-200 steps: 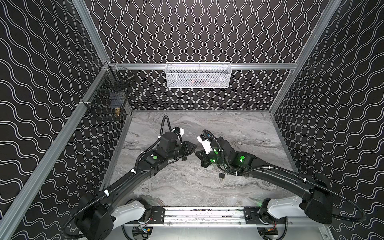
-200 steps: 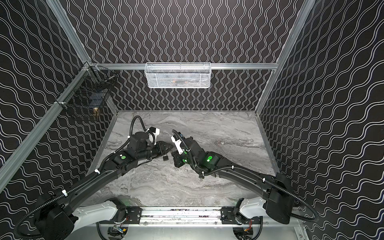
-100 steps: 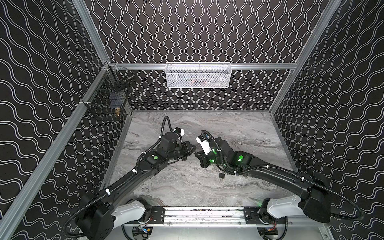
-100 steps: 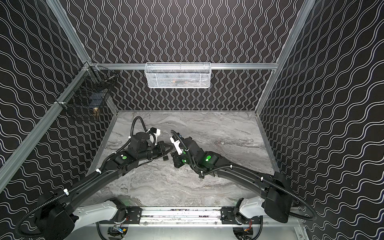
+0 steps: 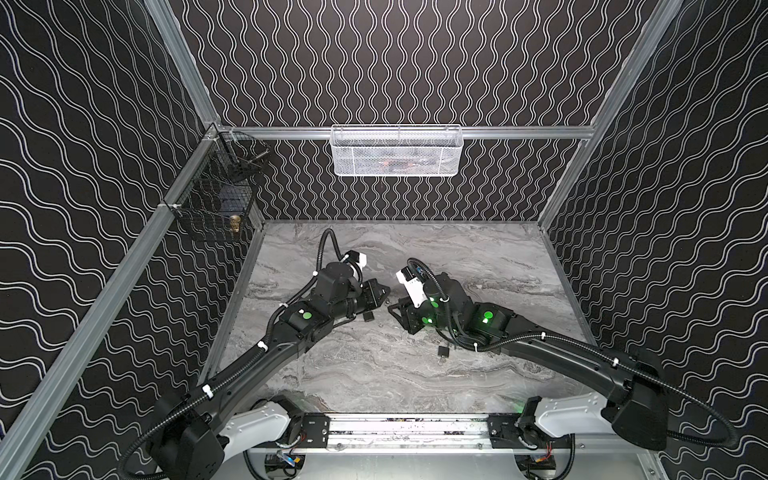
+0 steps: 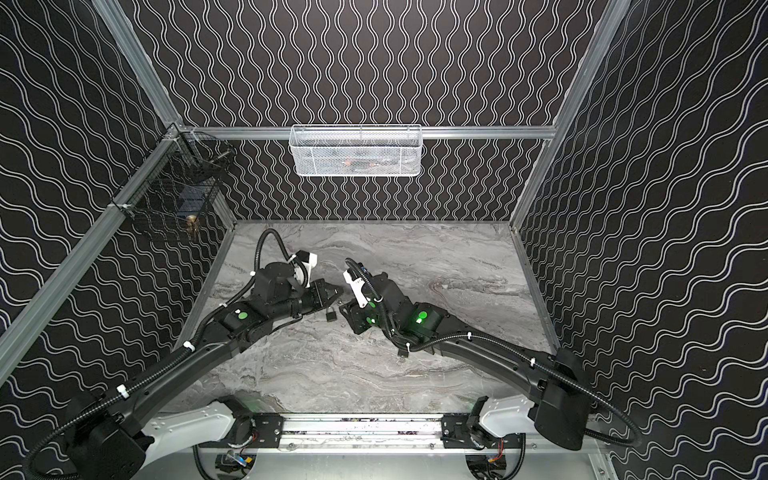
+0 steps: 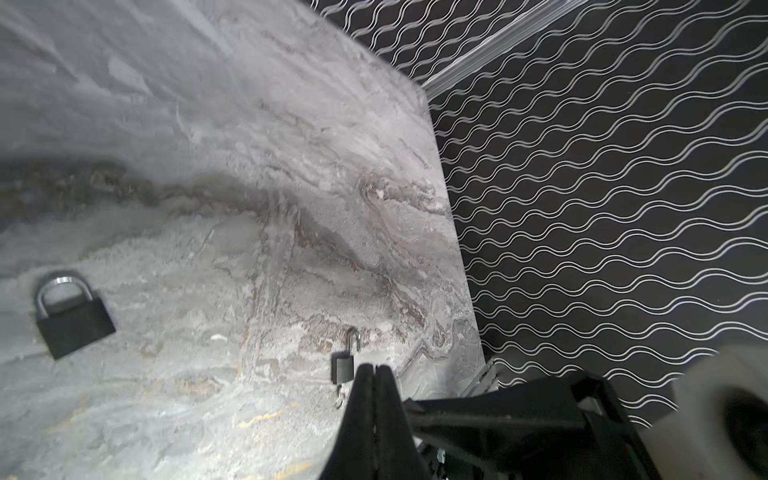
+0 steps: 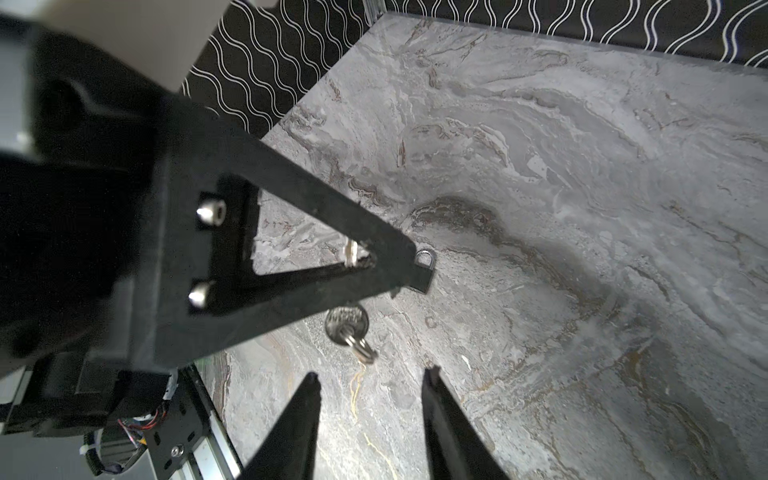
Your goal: Unlock with the key
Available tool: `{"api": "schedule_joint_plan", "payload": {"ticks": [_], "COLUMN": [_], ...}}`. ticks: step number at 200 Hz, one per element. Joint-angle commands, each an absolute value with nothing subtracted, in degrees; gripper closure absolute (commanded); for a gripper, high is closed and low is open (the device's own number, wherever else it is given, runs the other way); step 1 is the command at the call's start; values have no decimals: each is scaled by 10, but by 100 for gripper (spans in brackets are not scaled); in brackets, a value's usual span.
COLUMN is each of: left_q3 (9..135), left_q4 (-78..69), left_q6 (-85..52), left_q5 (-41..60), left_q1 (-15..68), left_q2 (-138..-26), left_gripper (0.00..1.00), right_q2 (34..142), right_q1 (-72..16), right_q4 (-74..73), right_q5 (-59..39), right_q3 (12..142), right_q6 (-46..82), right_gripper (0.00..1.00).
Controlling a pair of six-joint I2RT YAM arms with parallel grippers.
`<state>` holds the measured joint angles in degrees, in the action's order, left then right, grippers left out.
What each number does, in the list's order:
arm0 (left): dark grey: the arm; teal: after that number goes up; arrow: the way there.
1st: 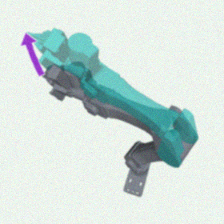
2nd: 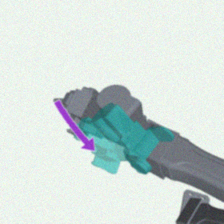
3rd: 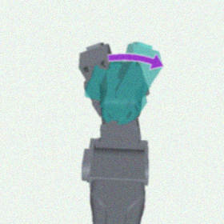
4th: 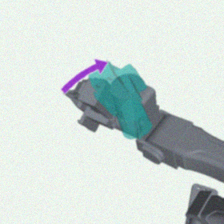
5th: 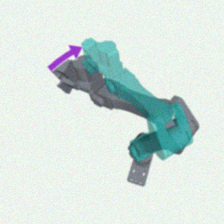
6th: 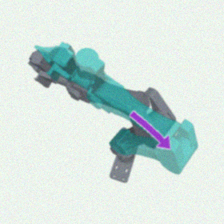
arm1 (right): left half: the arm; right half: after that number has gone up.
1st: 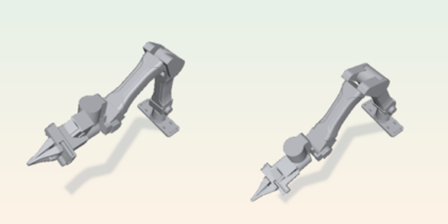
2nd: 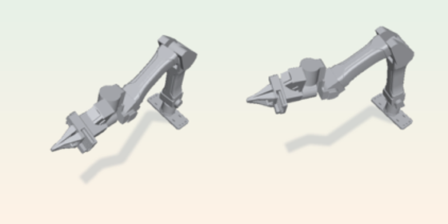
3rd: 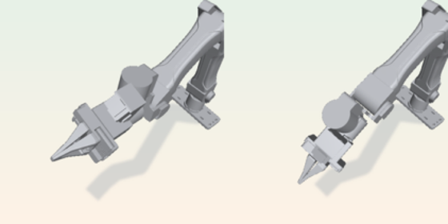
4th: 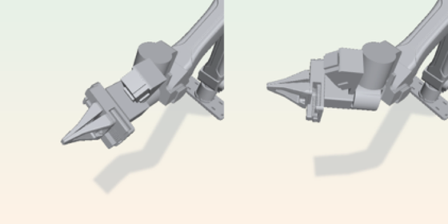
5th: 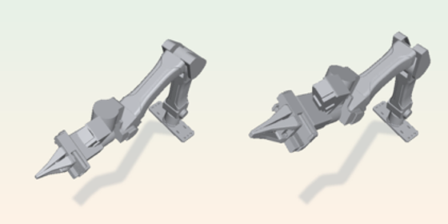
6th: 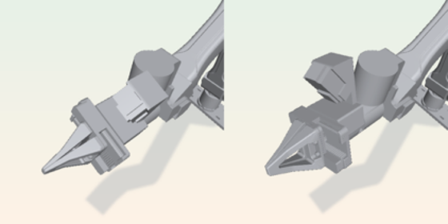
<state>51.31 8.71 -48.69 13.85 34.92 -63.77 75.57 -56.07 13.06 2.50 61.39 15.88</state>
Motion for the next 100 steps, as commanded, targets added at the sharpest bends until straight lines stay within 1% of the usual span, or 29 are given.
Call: {"api": "schedule_joint_plan", "payload": {"ticks": [1, 18, 51, 84, 100], "left_q3": [526, 527, 512, 489, 480], "left_q4": [77, 58, -14, -104, -146], "left_q6": [-422, -391, -353, -352, -356], "left_q5": [118, 119, 149, 197, 214], "left_q1": [345, 340, 330, 322, 322], "left_q2": [-629, -622, -616, -622, -624], "left_gripper": [100, 100, 100, 100, 100], "right_q2": [735, 715, 691, 669, 673], "right_q1": [-555, -538, -469, -408, -398], "right_q4": [128, 120, 90, -31, -63], "right_q5": [12, -36, -174, -323, -352], "right_q3": [614, 610, 598, 548, 543], "right_q6": [173, 191, 252, 317, 327], "right_gripper": [54, 51, 50, 51, 52]}}
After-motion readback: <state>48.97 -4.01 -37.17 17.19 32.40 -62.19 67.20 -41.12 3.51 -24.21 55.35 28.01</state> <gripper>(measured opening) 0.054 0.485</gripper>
